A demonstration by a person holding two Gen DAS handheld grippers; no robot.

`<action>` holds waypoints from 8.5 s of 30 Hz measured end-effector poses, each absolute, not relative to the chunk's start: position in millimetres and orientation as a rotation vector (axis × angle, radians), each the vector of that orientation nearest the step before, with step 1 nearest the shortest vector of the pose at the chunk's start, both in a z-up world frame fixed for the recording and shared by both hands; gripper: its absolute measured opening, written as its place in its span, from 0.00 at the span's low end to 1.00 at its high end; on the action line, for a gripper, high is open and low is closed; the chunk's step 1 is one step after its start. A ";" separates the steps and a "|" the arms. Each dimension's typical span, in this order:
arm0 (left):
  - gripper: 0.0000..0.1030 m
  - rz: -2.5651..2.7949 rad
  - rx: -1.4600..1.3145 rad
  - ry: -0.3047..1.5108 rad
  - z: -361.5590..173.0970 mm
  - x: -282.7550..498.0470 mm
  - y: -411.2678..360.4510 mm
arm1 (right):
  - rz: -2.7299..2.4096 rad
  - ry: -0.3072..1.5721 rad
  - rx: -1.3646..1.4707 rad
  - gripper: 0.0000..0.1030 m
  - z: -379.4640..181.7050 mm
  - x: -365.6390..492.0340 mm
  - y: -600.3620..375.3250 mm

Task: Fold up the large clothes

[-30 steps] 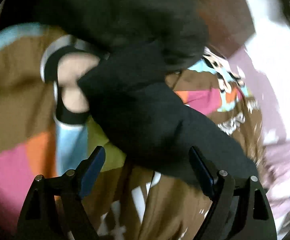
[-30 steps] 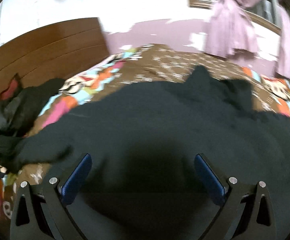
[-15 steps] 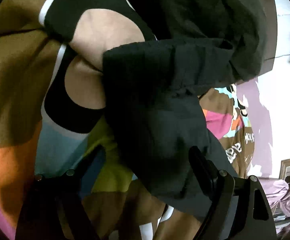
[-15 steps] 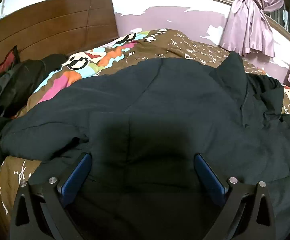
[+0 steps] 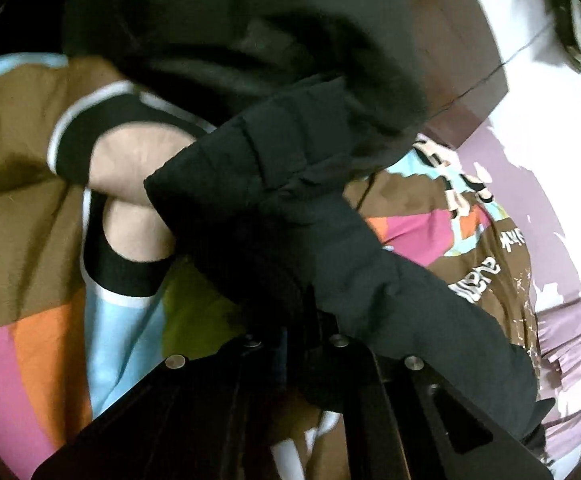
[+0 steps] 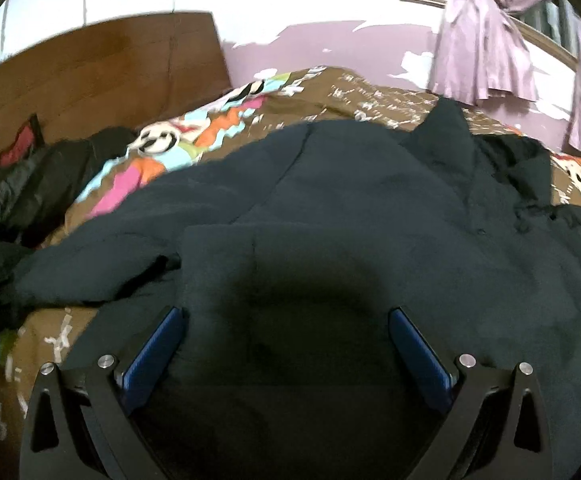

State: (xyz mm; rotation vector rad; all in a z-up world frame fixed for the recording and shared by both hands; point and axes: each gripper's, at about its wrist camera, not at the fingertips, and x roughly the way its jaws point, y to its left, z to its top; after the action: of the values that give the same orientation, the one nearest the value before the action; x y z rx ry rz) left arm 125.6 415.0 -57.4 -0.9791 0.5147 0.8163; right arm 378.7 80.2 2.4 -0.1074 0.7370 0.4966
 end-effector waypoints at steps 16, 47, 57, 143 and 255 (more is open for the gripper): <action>0.02 0.339 -0.419 0.230 48.0 168.7 264.0 | 0.367 0.729 0.114 1.00 37.4 356.8 -38.9; 0.02 -0.437 0.141 0.710 -2.8 237.5 13.0 | 0.559 0.748 0.776 1.00 54.5 297.8 -227.0; 0.02 -0.455 0.218 0.722 -5.6 242.4 -11.4 | 0.684 0.739 0.823 1.00 76.8 298.2 -208.9; 0.61 -0.277 -0.021 0.776 5.9 411.4 107.0 | 0.437 0.744 0.194 0.90 57.9 450.8 -222.9; 0.03 -0.604 0.016 1.141 -80.6 558.9 28.0 | 0.545 1.230 -0.065 0.00 -42.5 590.7 -130.7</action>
State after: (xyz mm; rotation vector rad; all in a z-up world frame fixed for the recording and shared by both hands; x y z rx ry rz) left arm 558.9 28.0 -80.6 0.0158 1.1407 -0.6040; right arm 590.7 -130.7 -42.5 -0.0649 1.2304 0.5447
